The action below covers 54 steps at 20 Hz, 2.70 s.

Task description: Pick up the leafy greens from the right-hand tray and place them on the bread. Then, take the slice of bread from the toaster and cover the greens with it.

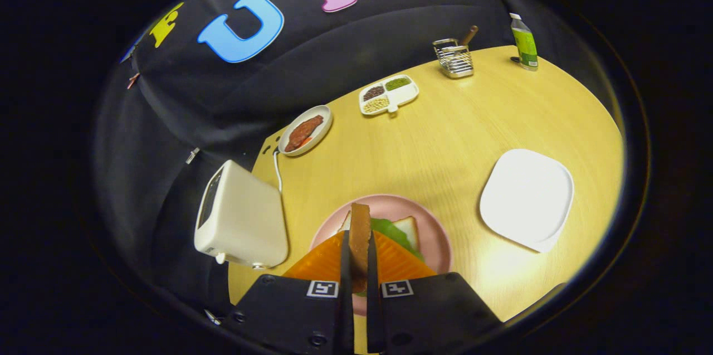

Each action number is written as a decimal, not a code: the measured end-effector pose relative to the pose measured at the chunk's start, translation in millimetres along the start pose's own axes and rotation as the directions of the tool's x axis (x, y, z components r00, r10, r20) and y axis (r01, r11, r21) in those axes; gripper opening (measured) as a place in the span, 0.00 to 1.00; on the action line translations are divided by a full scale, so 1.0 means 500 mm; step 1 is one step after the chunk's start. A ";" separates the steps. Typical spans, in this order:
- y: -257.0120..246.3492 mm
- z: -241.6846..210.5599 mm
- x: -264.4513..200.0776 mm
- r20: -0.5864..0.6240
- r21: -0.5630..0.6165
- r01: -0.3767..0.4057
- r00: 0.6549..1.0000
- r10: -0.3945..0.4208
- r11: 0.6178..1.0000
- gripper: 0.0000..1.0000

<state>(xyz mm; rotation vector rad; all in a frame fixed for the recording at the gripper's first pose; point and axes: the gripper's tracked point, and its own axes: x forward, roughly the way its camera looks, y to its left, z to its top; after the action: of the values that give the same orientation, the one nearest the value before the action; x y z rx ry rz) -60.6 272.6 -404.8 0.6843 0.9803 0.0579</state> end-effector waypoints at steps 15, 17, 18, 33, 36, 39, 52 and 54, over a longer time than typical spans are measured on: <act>-0.092 -0.040 0.057 -0.109 -0.056 0.035 0.993 -0.041 0.998 0.41; -0.092 -0.041 0.056 -0.114 -0.108 0.034 0.992 -0.046 0.994 0.46; -0.092 -0.041 0.054 -0.118 -0.141 0.034 0.992 -0.051 0.989 0.49; -0.041 0.123 -0.112 0.055 -0.411 -0.083 0.992 0.116 0.908 0.96; -0.013 0.182 -0.166 0.106 -0.519 -0.096 0.979 0.176 0.849 0.99; 0.019 0.232 -0.230 0.147 -0.592 -0.109 0.959 0.241 0.798 0.99; 0.053 0.392 -0.401 0.294 -0.675 -0.083 0.881 0.370 0.733 0.99; 0.045 0.390 -0.404 0.296 -0.677 -0.073 0.884 0.362 0.732 0.99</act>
<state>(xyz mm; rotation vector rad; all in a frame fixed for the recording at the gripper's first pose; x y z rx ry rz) -18.7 122.1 -170.3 0.1376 0.4013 0.4386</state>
